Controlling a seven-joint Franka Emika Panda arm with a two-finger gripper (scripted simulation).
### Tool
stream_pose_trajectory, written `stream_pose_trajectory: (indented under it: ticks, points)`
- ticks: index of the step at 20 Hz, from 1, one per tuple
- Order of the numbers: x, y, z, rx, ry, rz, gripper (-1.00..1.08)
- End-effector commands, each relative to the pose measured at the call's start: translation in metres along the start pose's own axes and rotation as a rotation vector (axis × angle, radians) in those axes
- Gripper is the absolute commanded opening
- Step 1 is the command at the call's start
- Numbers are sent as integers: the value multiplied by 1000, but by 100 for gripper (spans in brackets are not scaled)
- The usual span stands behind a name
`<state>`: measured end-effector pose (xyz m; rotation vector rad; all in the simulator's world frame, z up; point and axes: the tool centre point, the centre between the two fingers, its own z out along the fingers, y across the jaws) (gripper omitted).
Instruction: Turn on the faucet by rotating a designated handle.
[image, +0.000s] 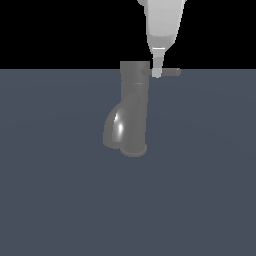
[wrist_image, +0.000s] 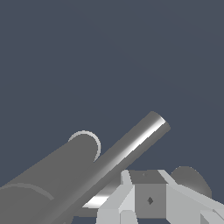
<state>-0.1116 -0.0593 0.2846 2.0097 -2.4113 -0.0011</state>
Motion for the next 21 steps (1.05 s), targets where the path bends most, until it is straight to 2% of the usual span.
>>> stream_pose_trajectory:
  ticks: [1,21]
  points:
    - [13,-9,0,3,0,13,-100]
    - [68,-59,0,2,-1,30,-100]
